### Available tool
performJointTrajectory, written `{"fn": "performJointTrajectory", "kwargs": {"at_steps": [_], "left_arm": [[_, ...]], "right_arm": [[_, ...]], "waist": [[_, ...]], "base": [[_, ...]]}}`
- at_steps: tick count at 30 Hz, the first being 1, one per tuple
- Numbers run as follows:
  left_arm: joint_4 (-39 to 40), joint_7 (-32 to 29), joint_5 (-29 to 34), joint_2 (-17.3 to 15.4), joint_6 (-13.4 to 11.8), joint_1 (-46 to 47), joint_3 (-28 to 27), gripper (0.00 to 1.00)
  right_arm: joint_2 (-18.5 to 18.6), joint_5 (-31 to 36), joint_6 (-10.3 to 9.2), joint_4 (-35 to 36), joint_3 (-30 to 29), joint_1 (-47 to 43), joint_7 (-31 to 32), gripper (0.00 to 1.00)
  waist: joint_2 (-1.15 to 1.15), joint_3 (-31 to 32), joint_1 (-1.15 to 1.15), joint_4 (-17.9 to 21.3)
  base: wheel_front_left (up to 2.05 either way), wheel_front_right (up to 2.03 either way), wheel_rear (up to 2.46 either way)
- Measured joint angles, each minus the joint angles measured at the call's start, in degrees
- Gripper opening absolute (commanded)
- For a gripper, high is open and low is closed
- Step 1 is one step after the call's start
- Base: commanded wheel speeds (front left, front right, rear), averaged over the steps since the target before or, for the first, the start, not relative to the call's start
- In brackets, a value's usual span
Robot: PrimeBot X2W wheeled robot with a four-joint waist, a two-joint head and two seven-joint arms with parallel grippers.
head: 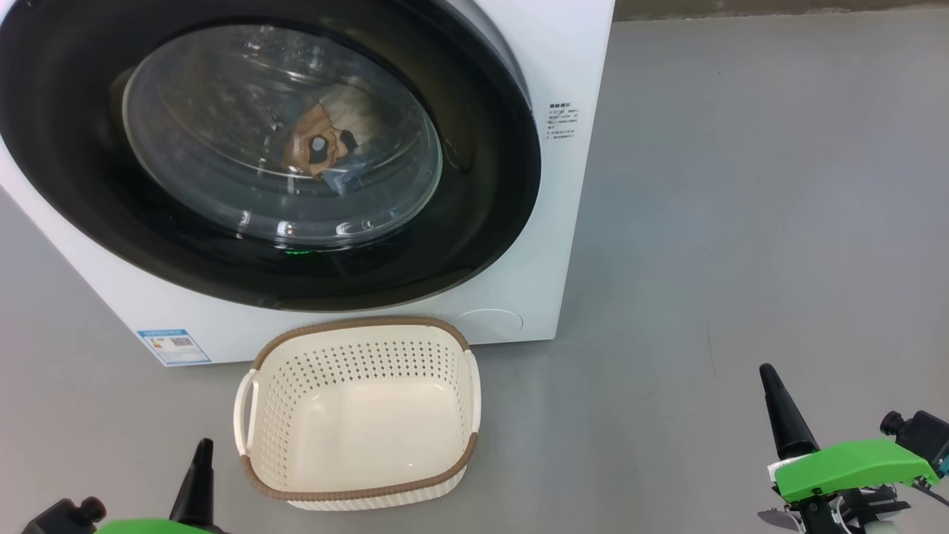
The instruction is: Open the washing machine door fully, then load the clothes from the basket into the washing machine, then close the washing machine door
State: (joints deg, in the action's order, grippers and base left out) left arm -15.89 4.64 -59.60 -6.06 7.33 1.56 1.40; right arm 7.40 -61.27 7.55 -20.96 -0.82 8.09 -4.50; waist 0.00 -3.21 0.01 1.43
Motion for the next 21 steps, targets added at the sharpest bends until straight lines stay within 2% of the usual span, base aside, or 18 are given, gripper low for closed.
{"fn": "performJointTrajectory", "kwargs": {"at_steps": [21], "left_arm": [[0.12,-3.22,-10.43,1.36,0.0,0.93,-1.66,0.0]], "right_arm": [[-1.55,-9.51,0.0,1.68,-1.97,-0.03,3.43,0.0]], "waist": [[0.0,0.96,0.0,-0.46]], "base": [[0.0,0.0,0.0]]}}
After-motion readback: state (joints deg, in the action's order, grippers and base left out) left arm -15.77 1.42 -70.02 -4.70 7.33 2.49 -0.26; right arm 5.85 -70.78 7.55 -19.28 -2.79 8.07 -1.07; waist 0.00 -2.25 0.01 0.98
